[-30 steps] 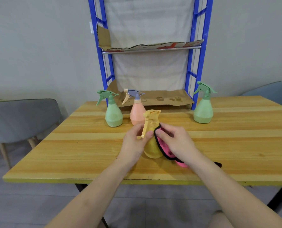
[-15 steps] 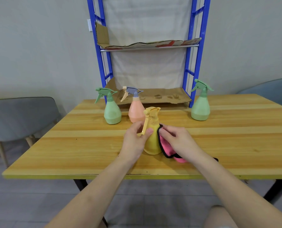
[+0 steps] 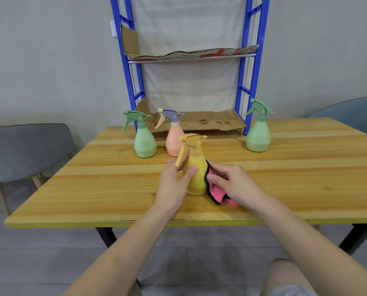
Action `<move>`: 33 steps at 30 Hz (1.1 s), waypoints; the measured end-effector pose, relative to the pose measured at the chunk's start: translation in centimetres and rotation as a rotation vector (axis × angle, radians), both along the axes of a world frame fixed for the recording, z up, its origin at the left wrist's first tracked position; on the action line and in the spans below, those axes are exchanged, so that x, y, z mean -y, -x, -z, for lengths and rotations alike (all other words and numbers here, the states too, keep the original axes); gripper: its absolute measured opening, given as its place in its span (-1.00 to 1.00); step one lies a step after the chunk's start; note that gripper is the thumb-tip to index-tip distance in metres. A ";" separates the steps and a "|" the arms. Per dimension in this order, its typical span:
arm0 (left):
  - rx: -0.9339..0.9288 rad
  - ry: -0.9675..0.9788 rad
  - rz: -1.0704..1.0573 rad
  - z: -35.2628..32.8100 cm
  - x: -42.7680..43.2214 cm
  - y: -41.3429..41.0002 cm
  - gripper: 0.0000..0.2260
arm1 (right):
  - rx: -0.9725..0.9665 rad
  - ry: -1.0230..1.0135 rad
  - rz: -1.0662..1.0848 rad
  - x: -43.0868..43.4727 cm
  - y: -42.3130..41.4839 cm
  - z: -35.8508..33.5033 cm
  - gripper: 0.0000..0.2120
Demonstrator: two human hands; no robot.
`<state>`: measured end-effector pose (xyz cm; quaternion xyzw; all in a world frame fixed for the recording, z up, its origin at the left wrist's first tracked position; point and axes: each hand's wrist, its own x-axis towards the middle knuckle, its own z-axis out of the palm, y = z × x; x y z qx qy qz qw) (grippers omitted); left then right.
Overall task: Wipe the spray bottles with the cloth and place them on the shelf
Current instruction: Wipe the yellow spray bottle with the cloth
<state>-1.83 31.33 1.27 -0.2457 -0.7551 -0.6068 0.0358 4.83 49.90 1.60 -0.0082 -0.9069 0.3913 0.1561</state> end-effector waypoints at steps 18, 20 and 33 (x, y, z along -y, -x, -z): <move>-0.069 0.048 0.030 1.0 0.1 1.1 -0.56 | -0.156 -0.030 0.094 1.4 0.4 0.8 -0.43; -0.072 0.063 0.045 0.9 0.1 1.2 -0.57 | -0.203 0.054 0.084 2.3 1.1 -0.1 -0.48; -0.070 0.058 -0.004 1.2 0.2 0.9 -0.58 | -0.071 -0.099 0.138 1.3 -0.4 0.5 -0.39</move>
